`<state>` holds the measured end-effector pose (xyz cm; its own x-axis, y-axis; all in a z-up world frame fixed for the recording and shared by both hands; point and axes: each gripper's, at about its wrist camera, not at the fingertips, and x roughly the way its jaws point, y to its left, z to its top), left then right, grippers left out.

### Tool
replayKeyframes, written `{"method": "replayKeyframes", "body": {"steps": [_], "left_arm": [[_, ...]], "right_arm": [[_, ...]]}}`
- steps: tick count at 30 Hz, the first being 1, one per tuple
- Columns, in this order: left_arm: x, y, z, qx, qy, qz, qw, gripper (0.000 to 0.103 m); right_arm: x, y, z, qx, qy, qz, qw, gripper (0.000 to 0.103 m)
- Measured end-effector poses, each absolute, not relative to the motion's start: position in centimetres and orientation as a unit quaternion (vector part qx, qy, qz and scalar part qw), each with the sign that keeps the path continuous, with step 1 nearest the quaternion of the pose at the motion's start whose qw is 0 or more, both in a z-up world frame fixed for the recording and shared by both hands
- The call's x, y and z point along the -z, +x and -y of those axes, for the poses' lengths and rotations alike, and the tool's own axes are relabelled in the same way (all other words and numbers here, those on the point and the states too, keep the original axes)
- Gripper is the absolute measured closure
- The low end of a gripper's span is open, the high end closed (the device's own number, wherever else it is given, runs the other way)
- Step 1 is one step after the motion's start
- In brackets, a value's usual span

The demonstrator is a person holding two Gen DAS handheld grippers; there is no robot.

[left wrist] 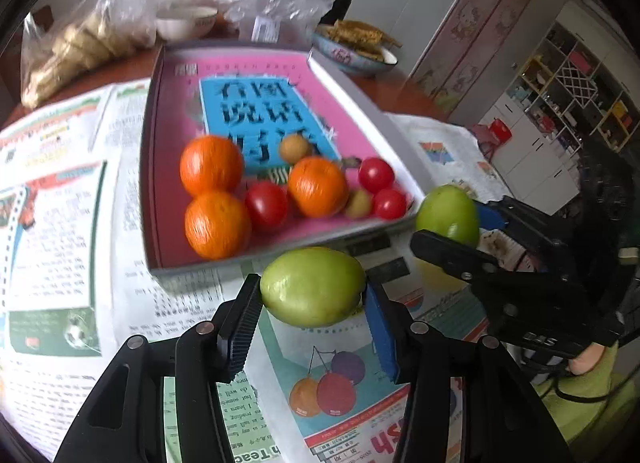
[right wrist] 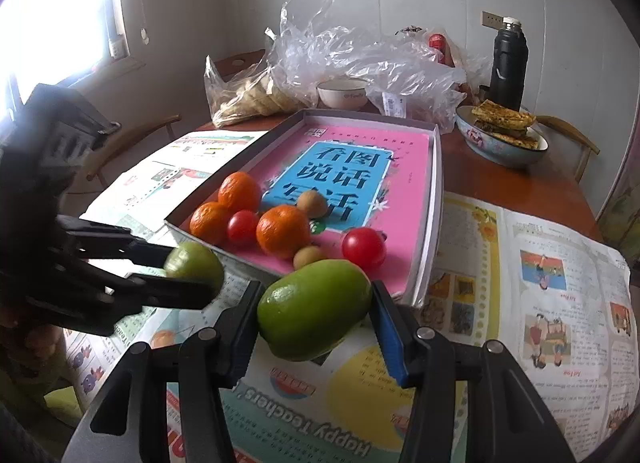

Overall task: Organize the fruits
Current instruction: 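Grasp the pale green guava with the left gripper while the right grasps a green fruit, then carry both green fruits over the pink box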

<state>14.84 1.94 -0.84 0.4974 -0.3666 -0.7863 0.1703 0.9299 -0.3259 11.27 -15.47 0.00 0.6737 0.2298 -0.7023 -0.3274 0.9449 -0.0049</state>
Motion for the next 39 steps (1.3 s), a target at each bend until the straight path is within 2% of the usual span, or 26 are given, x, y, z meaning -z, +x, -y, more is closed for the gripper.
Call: {"method": "replayKeyframes", "body": {"steps": [6,11,39], "left_arm": [[-1.6,15.7,-2.1,0.148,-0.087,-0.451,0.876,0.053],[-2.9,17.2,-2.2,0.152,-0.082,-0.436,0.883,0.064],[-0.7,21.1,-0.6,0.162,-0.069,-0.469,0.865,0.058]], "right_arm": [[-0.2,12.6,15.8,-0.151,-0.064,-0.373,0.913,0.050],[-0.6,13.8,16.0,-0.151,-0.063,-0.372,0.914,0.050],[-1.0,18.1,17.7,-0.138,-0.058,-0.377,0.914,0.050]]}}
